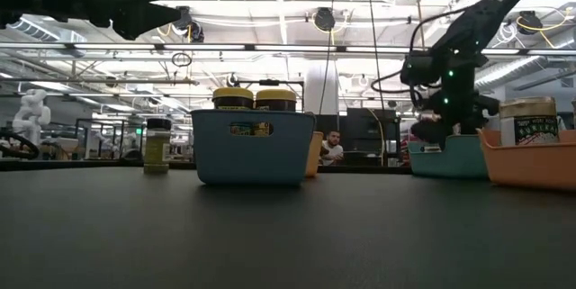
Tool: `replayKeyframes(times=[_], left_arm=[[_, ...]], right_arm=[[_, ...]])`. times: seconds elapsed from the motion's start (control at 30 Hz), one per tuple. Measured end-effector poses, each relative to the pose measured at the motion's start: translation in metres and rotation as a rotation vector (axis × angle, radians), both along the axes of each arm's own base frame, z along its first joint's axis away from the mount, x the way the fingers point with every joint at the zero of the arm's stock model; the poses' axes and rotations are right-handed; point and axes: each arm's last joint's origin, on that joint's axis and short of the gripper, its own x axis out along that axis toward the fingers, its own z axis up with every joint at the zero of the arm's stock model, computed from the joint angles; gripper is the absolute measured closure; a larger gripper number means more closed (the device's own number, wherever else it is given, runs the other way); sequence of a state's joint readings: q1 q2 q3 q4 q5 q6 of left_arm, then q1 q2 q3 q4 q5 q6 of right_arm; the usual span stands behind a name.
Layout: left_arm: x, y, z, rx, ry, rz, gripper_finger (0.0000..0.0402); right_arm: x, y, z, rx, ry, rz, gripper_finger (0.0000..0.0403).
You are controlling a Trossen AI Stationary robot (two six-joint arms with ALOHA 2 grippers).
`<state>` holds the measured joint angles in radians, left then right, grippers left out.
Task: Sort spices by type
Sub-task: Put the black seasoning bottle into the yellow bin
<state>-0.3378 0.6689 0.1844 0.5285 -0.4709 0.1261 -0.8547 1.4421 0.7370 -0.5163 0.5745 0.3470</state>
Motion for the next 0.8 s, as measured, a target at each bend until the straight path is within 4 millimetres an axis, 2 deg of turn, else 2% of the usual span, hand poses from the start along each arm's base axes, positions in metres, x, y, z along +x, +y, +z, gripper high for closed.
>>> replayKeyframes(times=[0.27, 0.43, 0.63, 0.8], left_arm=[[0.0, 0.0, -0.002, 0.008, 0.02, 0.0, 0.0072], [0.0, 0.0, -0.002, 0.009, 0.021, 0.0, 0.0072], [0.0, 0.0, -0.002, 0.009, 0.021, 0.0, 0.0072], [0.0, 0.0, -0.001, 0.001, 0.014, 0.0, 0.0072]], right_arm=[[0.005, 0.008, 0.042, -0.055, -0.057, 0.052, 0.0176], [0.015, 0.019, 0.07, -0.068, -0.21, 0.162, 0.0176], [0.037, 0.039, 0.101, -0.02, -0.416, 0.405, 0.0176], [0.062, 0.068, 0.122, 0.026, -0.533, 0.608, 0.0176]])
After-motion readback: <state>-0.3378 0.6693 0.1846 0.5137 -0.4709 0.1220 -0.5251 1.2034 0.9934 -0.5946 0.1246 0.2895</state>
